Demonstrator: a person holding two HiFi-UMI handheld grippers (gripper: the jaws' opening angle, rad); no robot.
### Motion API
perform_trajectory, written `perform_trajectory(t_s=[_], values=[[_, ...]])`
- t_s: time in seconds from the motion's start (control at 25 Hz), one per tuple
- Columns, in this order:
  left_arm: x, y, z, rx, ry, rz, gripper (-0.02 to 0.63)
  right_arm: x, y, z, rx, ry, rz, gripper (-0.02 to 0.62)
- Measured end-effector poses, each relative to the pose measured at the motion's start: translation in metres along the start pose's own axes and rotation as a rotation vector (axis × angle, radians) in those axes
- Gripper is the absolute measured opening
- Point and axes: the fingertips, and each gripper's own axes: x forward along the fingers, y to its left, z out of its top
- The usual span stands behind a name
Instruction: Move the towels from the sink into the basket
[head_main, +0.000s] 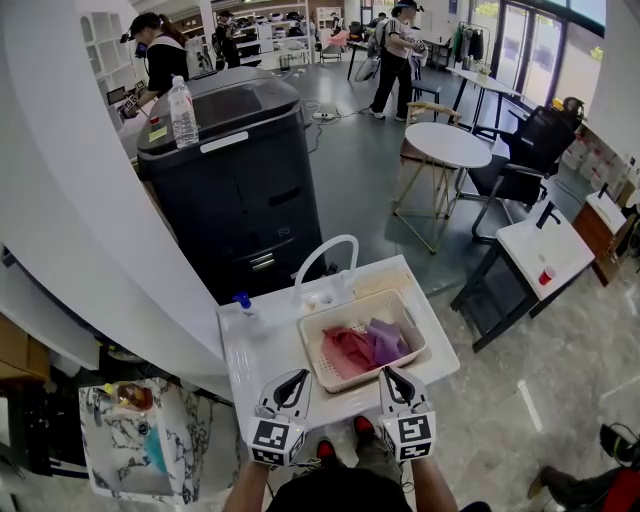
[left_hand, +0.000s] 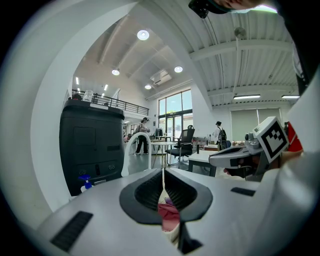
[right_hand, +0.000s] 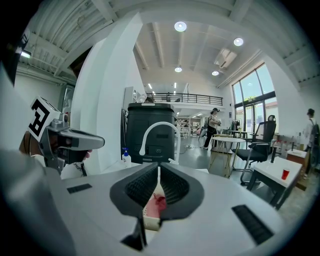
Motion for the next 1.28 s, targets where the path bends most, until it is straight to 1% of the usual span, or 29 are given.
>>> perform_trajectory(t_s=[1.28], values=[[0.0006, -0.0023, 0.0022, 0.005, -0.001, 0.001, 0.017, 0.0013, 0.0022, -0.0012, -0.013, 0.005, 0.017, 0.034]])
